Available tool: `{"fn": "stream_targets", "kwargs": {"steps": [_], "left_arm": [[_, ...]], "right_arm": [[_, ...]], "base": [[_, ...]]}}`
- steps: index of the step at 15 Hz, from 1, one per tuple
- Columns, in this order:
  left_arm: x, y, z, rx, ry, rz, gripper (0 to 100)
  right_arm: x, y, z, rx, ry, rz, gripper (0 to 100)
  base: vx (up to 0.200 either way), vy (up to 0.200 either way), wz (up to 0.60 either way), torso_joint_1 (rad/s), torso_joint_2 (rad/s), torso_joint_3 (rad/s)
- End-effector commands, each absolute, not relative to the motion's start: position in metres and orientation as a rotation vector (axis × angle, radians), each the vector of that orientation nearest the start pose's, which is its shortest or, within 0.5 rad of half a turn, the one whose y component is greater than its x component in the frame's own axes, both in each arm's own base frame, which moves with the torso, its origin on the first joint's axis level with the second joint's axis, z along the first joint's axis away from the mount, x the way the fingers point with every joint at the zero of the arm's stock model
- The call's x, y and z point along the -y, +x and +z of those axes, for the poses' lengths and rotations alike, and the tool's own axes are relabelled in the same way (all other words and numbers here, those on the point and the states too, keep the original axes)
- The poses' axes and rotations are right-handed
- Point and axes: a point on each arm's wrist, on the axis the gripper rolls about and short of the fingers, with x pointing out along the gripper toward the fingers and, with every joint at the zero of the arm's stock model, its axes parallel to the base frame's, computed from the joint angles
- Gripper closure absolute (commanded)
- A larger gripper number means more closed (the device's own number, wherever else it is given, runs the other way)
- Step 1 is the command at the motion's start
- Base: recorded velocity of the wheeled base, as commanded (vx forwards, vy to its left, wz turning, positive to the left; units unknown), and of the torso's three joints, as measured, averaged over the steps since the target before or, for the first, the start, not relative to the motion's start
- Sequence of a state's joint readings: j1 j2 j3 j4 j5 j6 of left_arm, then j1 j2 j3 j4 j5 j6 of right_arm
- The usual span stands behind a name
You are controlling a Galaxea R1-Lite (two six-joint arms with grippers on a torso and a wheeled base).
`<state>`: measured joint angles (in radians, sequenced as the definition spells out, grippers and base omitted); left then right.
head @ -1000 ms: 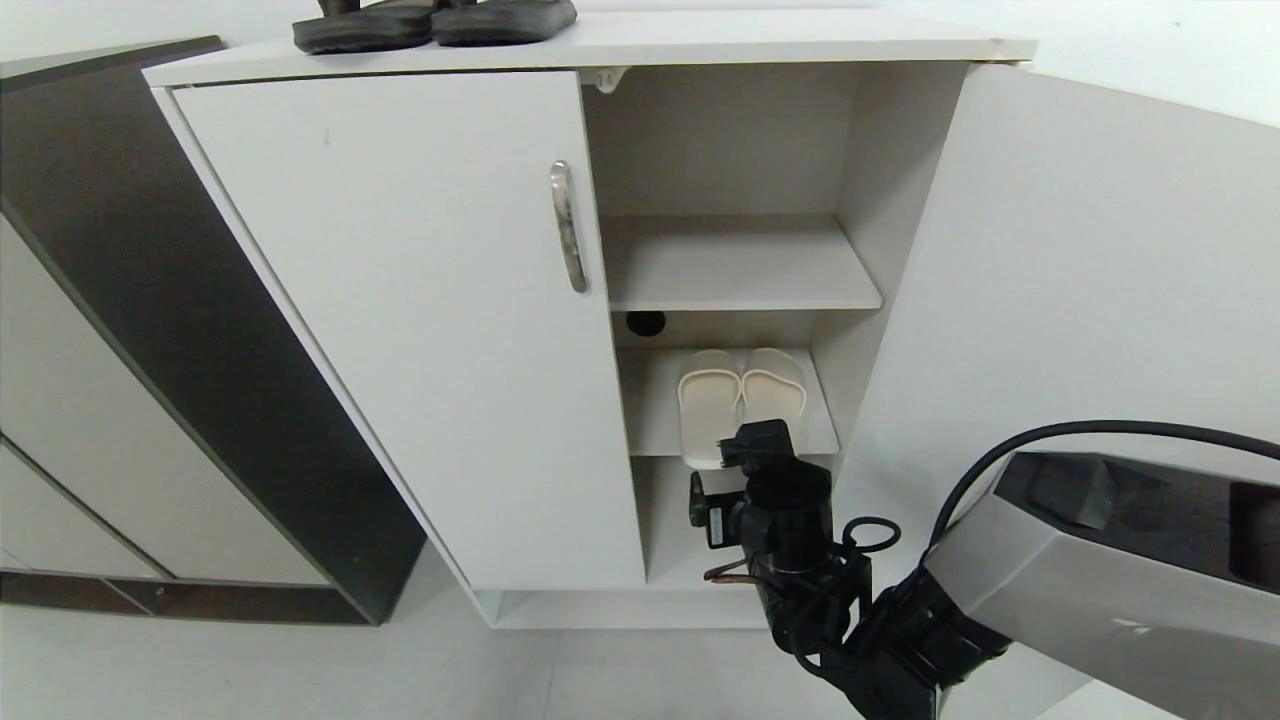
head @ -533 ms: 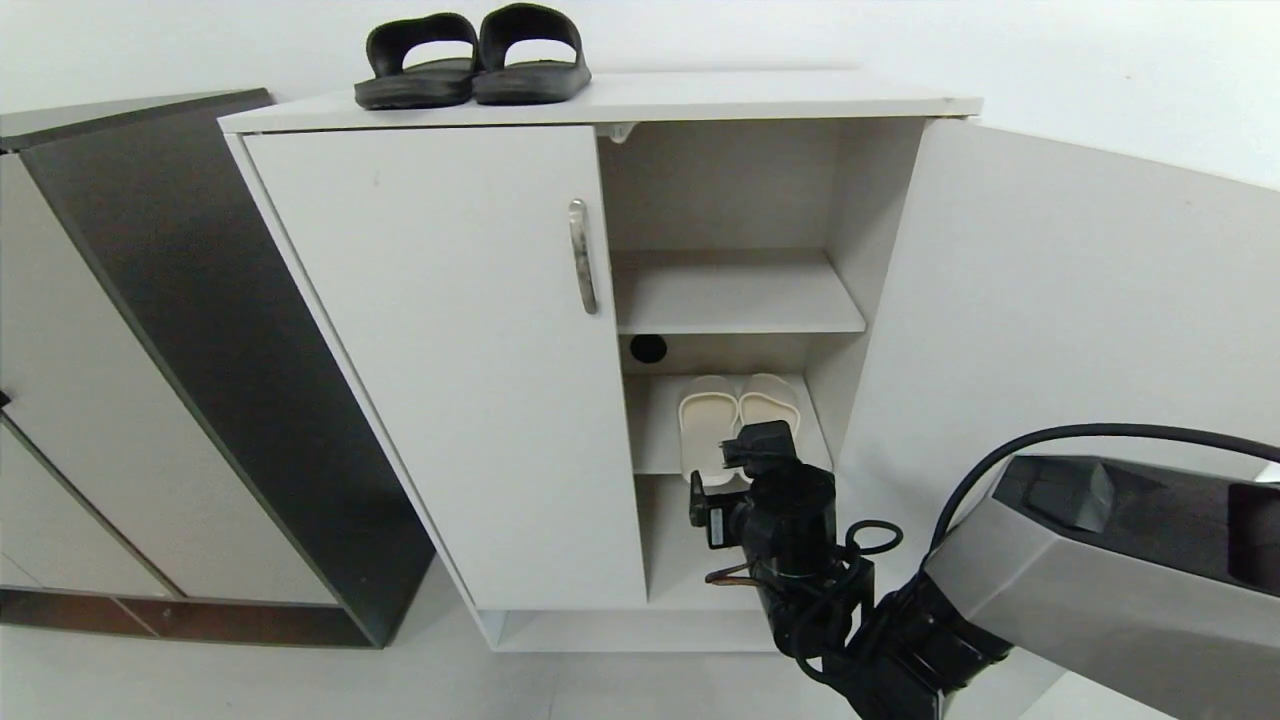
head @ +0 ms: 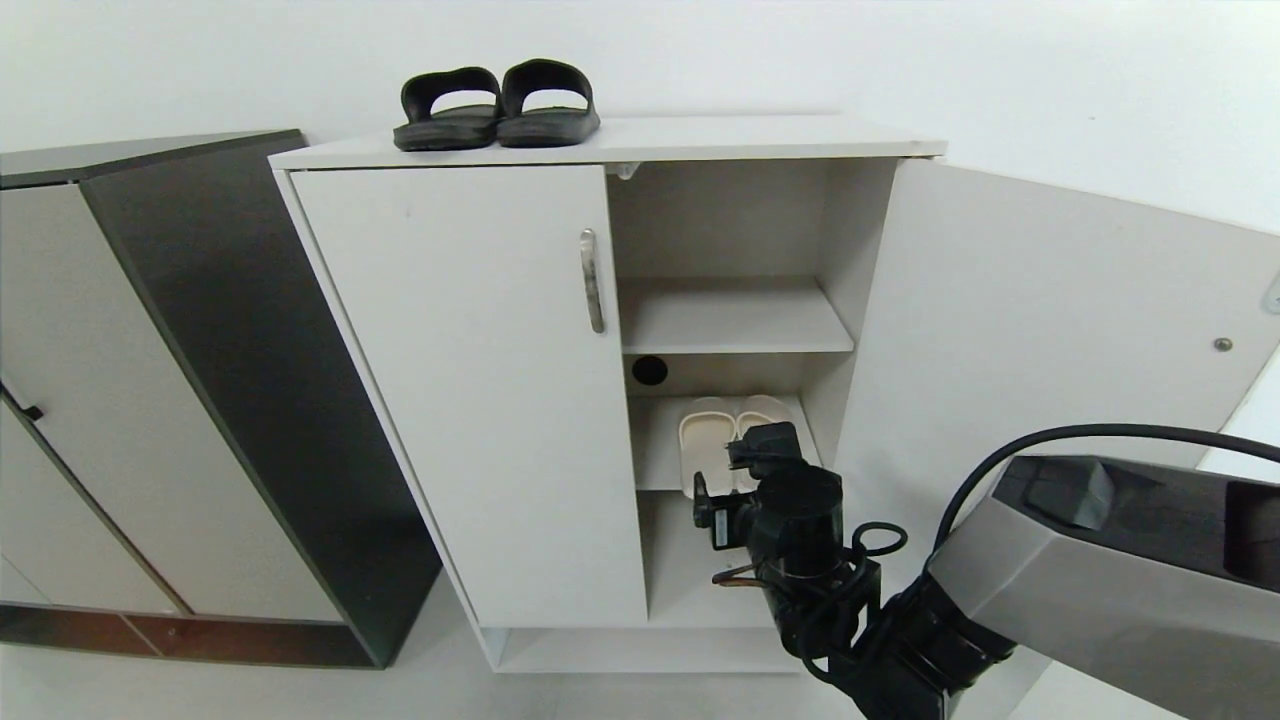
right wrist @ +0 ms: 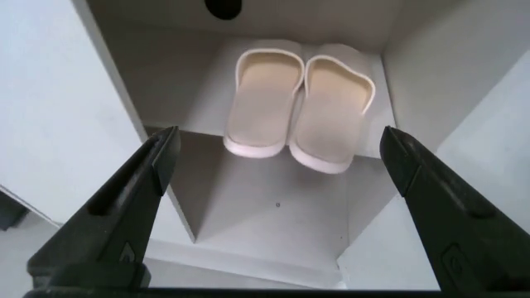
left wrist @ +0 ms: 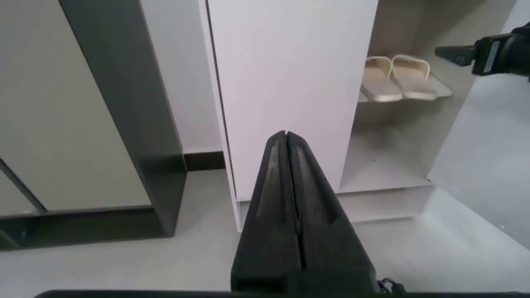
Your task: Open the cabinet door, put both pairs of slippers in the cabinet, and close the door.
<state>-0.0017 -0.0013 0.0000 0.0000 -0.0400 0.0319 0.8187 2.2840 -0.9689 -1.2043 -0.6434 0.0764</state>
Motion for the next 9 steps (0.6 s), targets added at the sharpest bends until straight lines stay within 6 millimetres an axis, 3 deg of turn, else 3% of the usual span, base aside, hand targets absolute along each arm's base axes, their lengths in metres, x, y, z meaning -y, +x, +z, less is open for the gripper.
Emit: {"fn": "stream_targets", "kwargs": {"steps": [1, 6, 9], "left_arm": [[0.0009, -0.0228, 0.0755, 0.001, 0.031, -0.041, 100], [0.0009, -0.0228, 0.0755, 0.001, 0.031, -0.041, 100], [0.0009, -0.0228, 0.0755, 0.001, 0.031, -0.041, 100]], "right_arm": [[-0.2863, 0.283, 0.0613, -0.098, -0.007, 0.23, 0], [-0.2846, 0.281, 0.0557, -0.1, -0.03, 0.247, 0], [-0.2845, 0.2817, 0.0539, -0.1, -0.03, 0.244, 0]], "base": [[0.0, 0.0, 0.0, 0.0, 0.0, 0.0], [0.0, 0.0, 0.0, 0.0, 0.0, 0.0], [0.0, 0.2, 0.0, -0.002, 0.01, 0.004]]}}
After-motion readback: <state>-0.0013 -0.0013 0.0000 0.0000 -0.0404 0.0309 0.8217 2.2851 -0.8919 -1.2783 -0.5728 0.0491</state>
